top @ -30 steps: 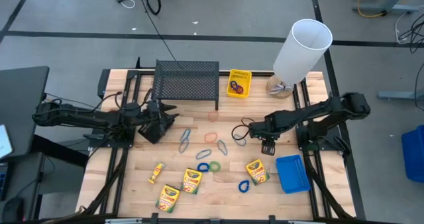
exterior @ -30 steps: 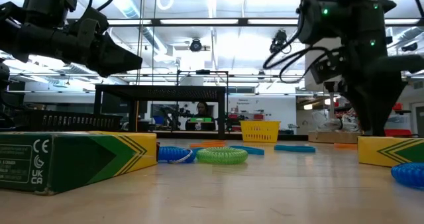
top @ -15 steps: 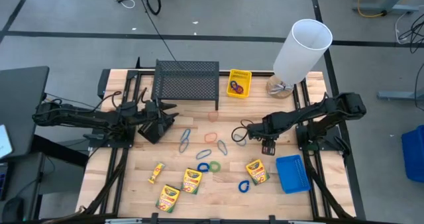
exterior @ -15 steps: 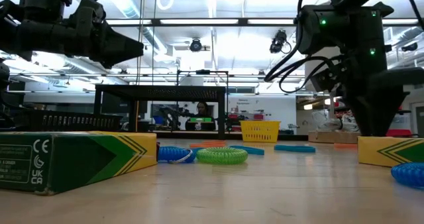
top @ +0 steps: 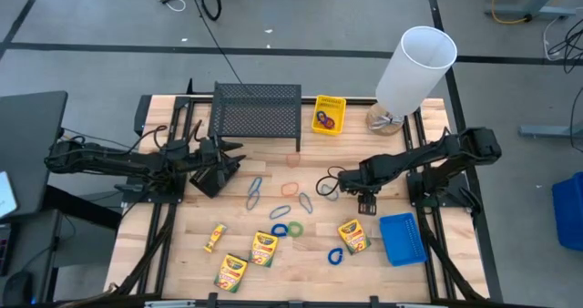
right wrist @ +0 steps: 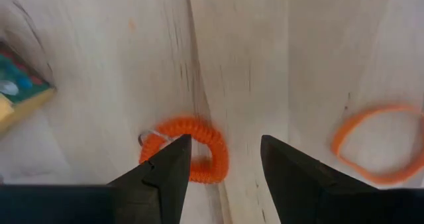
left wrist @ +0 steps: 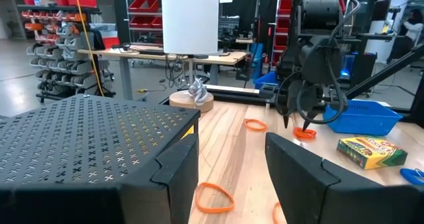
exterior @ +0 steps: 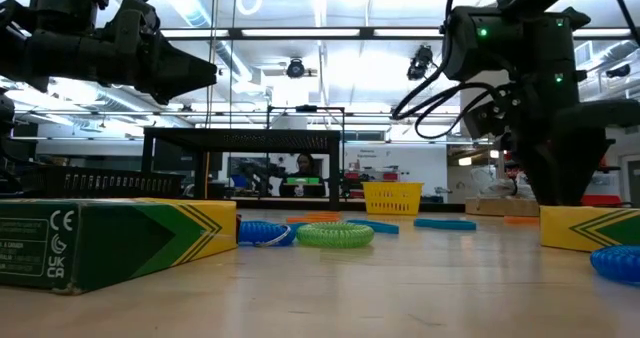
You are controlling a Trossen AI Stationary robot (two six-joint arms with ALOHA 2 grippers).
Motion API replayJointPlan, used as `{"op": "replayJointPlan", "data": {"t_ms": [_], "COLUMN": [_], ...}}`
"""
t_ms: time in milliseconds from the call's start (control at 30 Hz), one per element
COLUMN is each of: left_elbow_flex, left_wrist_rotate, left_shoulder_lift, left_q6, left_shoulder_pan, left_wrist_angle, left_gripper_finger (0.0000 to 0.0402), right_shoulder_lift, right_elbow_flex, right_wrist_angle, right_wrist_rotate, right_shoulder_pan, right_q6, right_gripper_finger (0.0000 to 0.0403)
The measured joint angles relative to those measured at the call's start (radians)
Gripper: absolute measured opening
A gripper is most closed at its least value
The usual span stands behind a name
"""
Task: Pick & Place Office Desk Supplies
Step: Put the orange spring keychain into the yellow bin
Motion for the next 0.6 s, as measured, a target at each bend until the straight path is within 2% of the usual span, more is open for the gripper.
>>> {"op": "replayJointPlan", "data": {"t_ms": [367,500,600], "left_elbow_flex": [0.000,0.000,0.000], "left_wrist_rotate": [-0.006,-0.007,-0.007], "left_shoulder_lift": [0.000,0.000,0.000], "left_q6": [0.006,0.007,0.008], "left_shoulder_pan": [0.000,0.000,0.000], "left_wrist_angle": [0.000,0.000,0.000], "left_gripper_finger": [0.0181,0.0181,0.0181], "right_shoulder_lift": [0.142,0.145,0.145], "right_elbow_flex": [0.007,0.006,0.005], "right_wrist_angle": [0.005,0.016,0.020], "right_wrist_rotate": [0.008,0.037,0.038], "right_shoulder_pan": [0.051,0.076,0.082], "right_q6": [-0.034,-0.018,-0.011], "right_gripper_finger": [0.0185,0.0151,0.0100]}}
